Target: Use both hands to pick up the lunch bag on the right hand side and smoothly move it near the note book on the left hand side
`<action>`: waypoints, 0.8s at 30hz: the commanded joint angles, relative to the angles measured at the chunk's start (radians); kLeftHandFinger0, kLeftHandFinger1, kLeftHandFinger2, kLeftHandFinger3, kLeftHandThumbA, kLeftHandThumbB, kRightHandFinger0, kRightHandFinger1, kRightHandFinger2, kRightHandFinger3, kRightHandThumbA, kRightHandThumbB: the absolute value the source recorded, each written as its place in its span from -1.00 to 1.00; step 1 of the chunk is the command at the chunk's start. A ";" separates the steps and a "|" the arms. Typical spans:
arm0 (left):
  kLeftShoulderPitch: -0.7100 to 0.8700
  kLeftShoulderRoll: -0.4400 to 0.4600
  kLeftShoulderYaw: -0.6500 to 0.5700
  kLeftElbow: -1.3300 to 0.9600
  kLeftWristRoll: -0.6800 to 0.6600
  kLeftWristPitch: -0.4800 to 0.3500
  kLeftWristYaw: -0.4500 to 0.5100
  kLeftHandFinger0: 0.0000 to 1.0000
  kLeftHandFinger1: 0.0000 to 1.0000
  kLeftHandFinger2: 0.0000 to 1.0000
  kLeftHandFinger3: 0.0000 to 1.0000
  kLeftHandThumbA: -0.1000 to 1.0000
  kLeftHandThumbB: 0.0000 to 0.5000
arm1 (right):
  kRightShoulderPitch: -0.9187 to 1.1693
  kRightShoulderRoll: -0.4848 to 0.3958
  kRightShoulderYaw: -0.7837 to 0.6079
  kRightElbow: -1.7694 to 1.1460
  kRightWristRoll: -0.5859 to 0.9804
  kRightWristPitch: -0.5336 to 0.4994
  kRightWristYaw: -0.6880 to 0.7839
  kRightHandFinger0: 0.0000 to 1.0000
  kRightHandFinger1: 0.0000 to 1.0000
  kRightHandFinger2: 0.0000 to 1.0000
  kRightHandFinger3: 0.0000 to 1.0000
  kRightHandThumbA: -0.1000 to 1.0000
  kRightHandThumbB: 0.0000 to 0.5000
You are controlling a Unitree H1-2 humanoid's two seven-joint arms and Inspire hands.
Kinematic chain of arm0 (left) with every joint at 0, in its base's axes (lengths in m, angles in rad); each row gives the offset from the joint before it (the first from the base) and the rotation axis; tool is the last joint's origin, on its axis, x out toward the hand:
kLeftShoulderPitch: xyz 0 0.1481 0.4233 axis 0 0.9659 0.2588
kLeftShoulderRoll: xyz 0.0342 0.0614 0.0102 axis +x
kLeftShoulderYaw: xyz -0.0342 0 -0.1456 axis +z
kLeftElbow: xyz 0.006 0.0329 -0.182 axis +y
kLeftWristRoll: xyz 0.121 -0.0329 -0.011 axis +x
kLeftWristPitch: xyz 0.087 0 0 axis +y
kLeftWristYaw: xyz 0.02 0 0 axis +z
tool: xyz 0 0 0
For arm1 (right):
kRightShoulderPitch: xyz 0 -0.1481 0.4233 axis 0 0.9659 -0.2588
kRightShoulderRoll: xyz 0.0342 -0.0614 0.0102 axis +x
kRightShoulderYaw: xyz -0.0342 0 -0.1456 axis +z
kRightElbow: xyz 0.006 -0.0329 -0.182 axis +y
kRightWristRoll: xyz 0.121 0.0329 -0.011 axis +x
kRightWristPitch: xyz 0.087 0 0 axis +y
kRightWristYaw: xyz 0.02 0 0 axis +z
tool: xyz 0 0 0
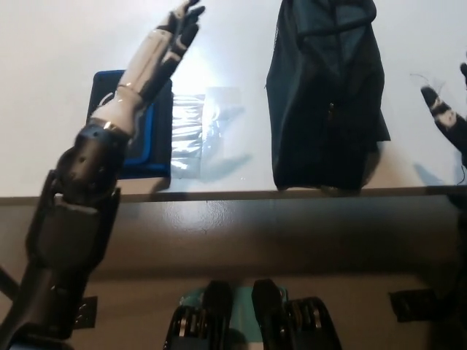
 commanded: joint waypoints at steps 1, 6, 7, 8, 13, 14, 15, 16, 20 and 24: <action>-0.091 -0.022 0.006 0.084 0.008 -0.005 0.014 1.00 1.00 1.00 1.00 1.00 0.25 | -0.110 0.003 -0.023 0.073 0.126 0.040 0.058 1.00 1.00 1.00 1.00 0.80 -0.27; -0.112 -0.071 0.019 0.152 -0.029 0.039 0.002 1.00 1.00 1.00 1.00 1.00 0.20 | -0.185 0.031 -0.038 0.176 0.171 0.062 0.063 1.00 1.00 1.00 1.00 0.87 -0.36; -0.117 -0.078 0.022 0.167 -0.038 0.040 -0.003 1.00 1.00 1.00 1.00 1.00 0.26 | -0.198 0.036 -0.041 0.196 0.180 0.062 0.067 1.00 1.00 1.00 1.00 0.86 -0.38; -0.120 -0.085 0.025 0.179 -0.046 0.041 -0.008 1.00 1.00 1.00 1.00 1.00 0.26 | -0.207 0.039 -0.045 0.213 0.185 0.060 0.069 1.00 1.00 1.00 1.00 0.86 -0.38; -0.158 -0.123 0.016 0.273 -0.024 0.019 0.014 1.00 1.00 1.00 1.00 1.00 0.38 | -0.240 0.070 -0.041 0.275 0.184 0.039 0.078 1.00 1.00 1.00 1.00 0.87 -0.40; -0.163 -0.124 0.015 0.283 -0.022 0.014 0.012 1.00 1.00 1.00 1.00 1.00 0.38 | -0.242 0.074 -0.041 0.275 0.186 0.041 0.079 1.00 1.00 1.00 1.00 0.87 -0.40; -0.172 -0.126 0.012 0.302 -0.019 0.003 0.011 1.00 1.00 1.00 1.00 1.00 0.35 | -0.244 0.080 -0.043 0.275 0.193 0.041 0.083 1.00 1.00 1.00 1.00 0.83 -0.41; -0.187 -0.135 0.008 0.336 -0.017 -0.009 0.012 1.00 1.00 1.00 1.00 1.00 0.36 | -0.251 0.091 -0.046 0.283 0.204 0.039 0.089 1.00 1.00 1.00 1.00 0.79 -0.33; -0.213 -0.165 -0.002 0.394 -0.020 -0.024 0.004 1.00 1.00 1.00 1.00 1.00 0.48 | -0.258 0.109 -0.041 0.300 0.203 0.026 0.097 1.00 1.00 1.00 1.00 0.79 -0.28; -0.233 -0.203 -0.003 0.455 -0.031 -0.041 0.002 1.00 1.00 1.00 1.00 1.00 0.76 | -0.258 0.131 -0.034 0.308 0.190 0.018 0.089 1.00 1.00 1.00 1.00 0.83 -0.28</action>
